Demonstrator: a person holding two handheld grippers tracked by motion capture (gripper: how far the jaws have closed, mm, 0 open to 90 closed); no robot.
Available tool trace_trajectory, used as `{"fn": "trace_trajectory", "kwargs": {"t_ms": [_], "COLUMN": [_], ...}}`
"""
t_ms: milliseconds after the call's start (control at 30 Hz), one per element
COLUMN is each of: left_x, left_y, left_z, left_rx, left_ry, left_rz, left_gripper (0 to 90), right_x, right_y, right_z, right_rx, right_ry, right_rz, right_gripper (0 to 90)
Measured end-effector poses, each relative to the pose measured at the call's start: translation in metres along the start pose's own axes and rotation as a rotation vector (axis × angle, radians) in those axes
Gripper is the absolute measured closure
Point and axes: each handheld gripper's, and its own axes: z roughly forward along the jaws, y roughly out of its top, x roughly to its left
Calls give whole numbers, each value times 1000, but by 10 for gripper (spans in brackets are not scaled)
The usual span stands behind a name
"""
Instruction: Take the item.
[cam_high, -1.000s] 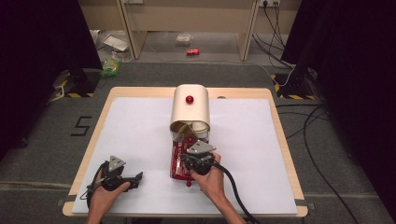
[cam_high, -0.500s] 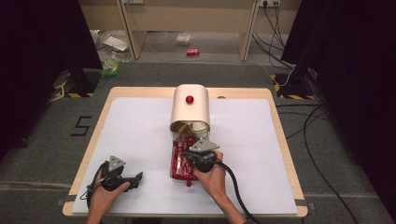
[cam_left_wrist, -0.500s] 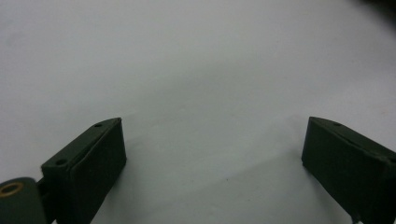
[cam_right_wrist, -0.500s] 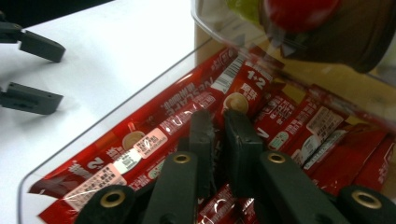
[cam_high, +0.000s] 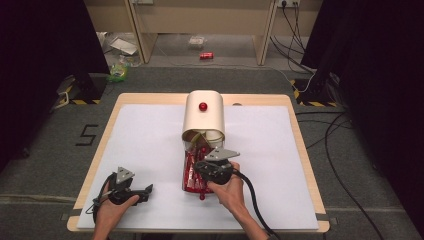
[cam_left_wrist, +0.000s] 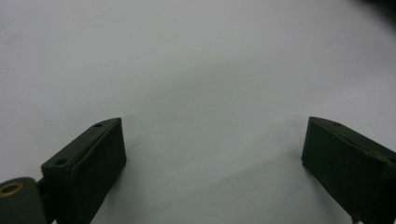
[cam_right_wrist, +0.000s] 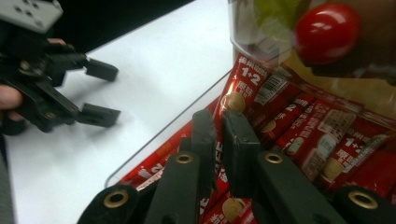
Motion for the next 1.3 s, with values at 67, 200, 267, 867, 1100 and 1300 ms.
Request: {"fn": "trace_trajectory", "kwargs": {"t_ms": [67, 200, 267, 867, 1100, 1300], "left_x": [0, 0, 0, 0, 0, 0], "left_y": [0, 0, 0, 0, 0, 0], "left_z": [0, 0, 0, 0, 0, 0], "left_rx": [0, 0, -1, -1, -1, -1], "left_ry": [0, 0, 0, 1, 0, 0], "left_rz": [0, 0, 0, 1, 0, 0], "left_gripper": [55, 55, 55, 55, 55, 55], "right_x": [-2, -2, -2, -12, -13, -14], "right_y": [0, -1, -2, -27, -32, -38], "right_z": [-4, -12, -16, -53, -64, -76], "right_rx": [-5, 0, -2, -59, -85, -98], "right_ry": [12, 37, 49, 84, 83, 74], "right_rz": [16, 29, 35, 73, 71, 76], "right_gripper": [840, 841, 841, 841, 841, 840]}}
